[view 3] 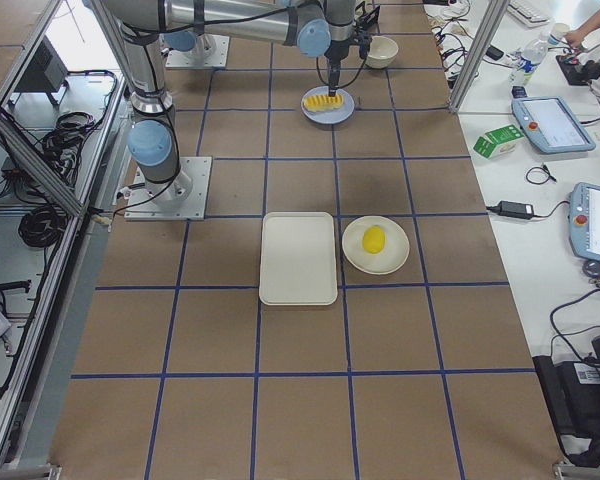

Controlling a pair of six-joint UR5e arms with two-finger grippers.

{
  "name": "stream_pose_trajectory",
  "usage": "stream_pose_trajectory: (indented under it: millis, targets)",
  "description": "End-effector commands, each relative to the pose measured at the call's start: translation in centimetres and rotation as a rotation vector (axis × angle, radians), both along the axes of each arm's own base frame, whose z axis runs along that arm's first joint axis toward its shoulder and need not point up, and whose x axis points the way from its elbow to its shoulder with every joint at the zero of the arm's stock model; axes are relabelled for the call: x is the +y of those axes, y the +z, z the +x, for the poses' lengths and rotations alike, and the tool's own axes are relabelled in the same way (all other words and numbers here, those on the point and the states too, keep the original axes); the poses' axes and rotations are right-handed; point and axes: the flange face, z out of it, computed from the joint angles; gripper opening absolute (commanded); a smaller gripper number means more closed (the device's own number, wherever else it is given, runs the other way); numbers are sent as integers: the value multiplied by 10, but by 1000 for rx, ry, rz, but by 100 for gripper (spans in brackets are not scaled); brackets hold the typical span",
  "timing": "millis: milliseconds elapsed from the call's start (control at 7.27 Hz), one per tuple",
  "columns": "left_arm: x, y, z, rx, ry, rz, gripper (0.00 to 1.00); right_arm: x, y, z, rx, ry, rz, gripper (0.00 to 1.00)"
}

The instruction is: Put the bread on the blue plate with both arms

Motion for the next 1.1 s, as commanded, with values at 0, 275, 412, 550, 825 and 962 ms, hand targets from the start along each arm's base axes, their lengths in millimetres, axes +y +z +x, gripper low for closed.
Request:
stream_pose_trajectory:
  millis: [0,275,412,550,825,962]
  targets:
    - [1,1,0,3,13,-3,100,27,43,-49,12,-70,6,100]
    - [3,2,1,-4,21,3,100,30,51,-55,1,-78,-8,100]
    - [5,1,1,-7,38,16,100,33,59,-55,8,-77,-26,100]
    - [4,1,2,-7,39,18,100,38,67,-56,10,-75,-40,100]
    - [3,2,6,-5,47,13,100,42,68,-55,10,-74,-39,100]
    - [3,1,5,-5,44,15,100,43,68,-54,2,-73,-40,100]
